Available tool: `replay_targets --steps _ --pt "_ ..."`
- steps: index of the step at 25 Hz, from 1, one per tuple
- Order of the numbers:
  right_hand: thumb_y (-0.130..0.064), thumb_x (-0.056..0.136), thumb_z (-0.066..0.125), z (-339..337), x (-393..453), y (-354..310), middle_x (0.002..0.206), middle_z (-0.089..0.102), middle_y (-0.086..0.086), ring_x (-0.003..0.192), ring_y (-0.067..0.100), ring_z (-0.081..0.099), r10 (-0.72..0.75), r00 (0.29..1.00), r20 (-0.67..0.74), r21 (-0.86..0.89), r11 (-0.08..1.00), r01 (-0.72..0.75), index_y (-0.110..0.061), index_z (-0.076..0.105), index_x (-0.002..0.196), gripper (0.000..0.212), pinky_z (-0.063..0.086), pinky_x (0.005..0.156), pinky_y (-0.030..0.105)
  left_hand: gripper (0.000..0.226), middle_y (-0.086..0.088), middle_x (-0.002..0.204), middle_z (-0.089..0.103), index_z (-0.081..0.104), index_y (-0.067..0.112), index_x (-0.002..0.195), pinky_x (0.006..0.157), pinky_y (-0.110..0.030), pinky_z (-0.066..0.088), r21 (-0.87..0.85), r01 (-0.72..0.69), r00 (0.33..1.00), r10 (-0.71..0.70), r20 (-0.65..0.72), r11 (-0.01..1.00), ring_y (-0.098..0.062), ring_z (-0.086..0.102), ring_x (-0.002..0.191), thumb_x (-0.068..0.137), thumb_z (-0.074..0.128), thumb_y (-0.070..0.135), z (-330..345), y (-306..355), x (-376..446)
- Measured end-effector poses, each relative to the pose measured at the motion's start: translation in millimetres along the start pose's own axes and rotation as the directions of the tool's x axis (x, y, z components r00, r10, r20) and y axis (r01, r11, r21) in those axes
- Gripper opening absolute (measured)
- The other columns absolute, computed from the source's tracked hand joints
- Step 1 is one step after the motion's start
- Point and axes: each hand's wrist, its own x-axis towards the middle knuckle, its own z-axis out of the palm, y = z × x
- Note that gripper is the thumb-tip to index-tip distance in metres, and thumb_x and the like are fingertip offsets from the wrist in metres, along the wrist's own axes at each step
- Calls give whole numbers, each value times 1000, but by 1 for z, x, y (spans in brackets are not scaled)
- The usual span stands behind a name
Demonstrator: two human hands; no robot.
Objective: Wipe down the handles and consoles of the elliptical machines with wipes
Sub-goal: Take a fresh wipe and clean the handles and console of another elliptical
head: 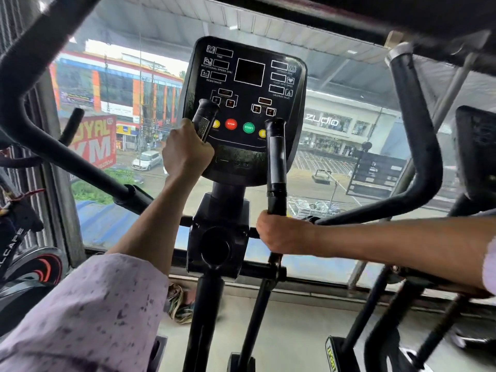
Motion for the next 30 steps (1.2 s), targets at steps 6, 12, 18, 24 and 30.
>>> replay_targets --steps 6,12,18,24,30 --pt "-17 106 34 -10 -30 61 86 58 3 81 24 53 65 959 -277 231 973 1 -12 59 87 31 45 84 37 31 -11 94 62 55 10 109 65 -36 38 -11 19 1000 -19 -13 1000 -31 55 81 79 57 13 6 -3 4" --pt "0 104 29 -12 -35 37 96 64 9 94 30 62 345 904 -252 339 907 -252 -6 64 96 36 41 112 42 28 -8 89 53 54 11 107 67 -37 37 7 52 999 -52 6 999 -33 53 84 79 58 13 4 -1 2" --pt "-8 96 53 -41 -7 22 81 65 6 74 28 65 683 729 -45 638 582 -505 -12 62 97 10 51 93 43 31 -9 86 52 50 7 108 65 -38 37 16 27 1000 -27 13 1000 -30 48 78 78 58 9 0 3 -3" --pt "-18 100 50 -80 14 -41 93 71 4 82 22 69 869 401 291 934 -166 -318 -13 67 106 18 53 70 33 38 -22 108 59 48 1 116 77 -41 36 25 -29 999 29 23 999 -37 50 95 80 59 2 0 -9 -23" --pt "-17 96 62 -83 69 -130 90 69 6 64 21 67 508 489 709 464 -858 218 -16 64 97 3 54 53 29 34 -16 108 56 57 8 103 91 -44 37 8 108 968 -104 -227 994 -35 49 106 71 61 1 27 -71 -225"
